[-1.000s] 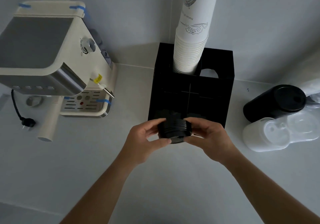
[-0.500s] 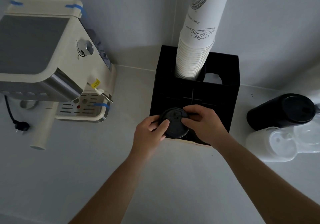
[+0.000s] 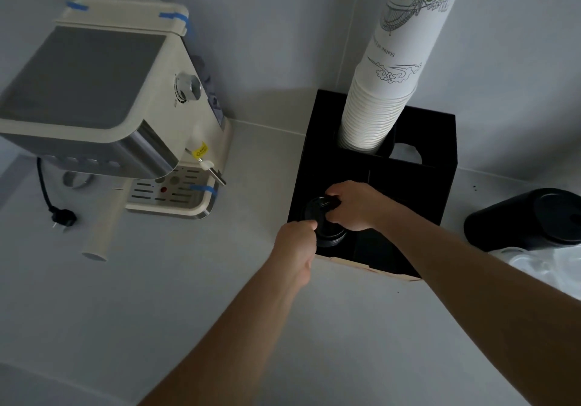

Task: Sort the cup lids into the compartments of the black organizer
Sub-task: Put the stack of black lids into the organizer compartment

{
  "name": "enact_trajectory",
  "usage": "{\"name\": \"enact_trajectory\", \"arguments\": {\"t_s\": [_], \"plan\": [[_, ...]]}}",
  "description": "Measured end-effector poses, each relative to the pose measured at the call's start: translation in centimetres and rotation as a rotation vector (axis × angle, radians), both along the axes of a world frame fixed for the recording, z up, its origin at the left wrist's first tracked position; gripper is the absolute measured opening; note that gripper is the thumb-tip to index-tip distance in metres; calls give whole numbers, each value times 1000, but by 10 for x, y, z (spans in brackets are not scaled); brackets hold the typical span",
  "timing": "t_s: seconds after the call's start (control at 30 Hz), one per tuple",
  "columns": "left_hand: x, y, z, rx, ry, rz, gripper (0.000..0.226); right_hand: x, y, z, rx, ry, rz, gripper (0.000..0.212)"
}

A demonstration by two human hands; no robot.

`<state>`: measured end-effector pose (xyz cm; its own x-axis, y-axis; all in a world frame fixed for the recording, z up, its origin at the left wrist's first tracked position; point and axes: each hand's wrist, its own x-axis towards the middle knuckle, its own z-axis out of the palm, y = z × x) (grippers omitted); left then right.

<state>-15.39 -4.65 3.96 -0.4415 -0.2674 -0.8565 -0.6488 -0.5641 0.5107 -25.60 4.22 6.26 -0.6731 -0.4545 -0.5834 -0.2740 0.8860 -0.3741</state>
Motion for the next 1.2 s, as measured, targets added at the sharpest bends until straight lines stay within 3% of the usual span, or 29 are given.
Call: {"name": "enact_trajectory", "arguments": {"t_s": [0.07, 0.2, 0.37, 0.63, 0.9, 1.03, 1.2], "plan": [[-4, 1, 3, 37, 10, 26, 44, 1, -3, 4, 43, -47, 21, 70], [-8, 1, 4, 78, 34, 61, 45, 5, -12, 0, 116, -22, 94, 64], [-6, 0, 9, 96, 42, 30, 59, 5, -17, -9, 142, -3, 52, 75], [5, -7, 9, 178, 64, 87, 68, 18, -18, -43, 167, 133, 106, 41], [10, -7, 16, 192, 99, 117, 62, 13, -16, -46, 153, 112, 103, 23], [17, -9, 20, 159, 130, 94, 65, 16, -9, -30, 94, 129, 47, 24], [35, -18, 18, 121, 196, 84, 58, 29, 26, -1, -132, 109, -100, 31]]}}
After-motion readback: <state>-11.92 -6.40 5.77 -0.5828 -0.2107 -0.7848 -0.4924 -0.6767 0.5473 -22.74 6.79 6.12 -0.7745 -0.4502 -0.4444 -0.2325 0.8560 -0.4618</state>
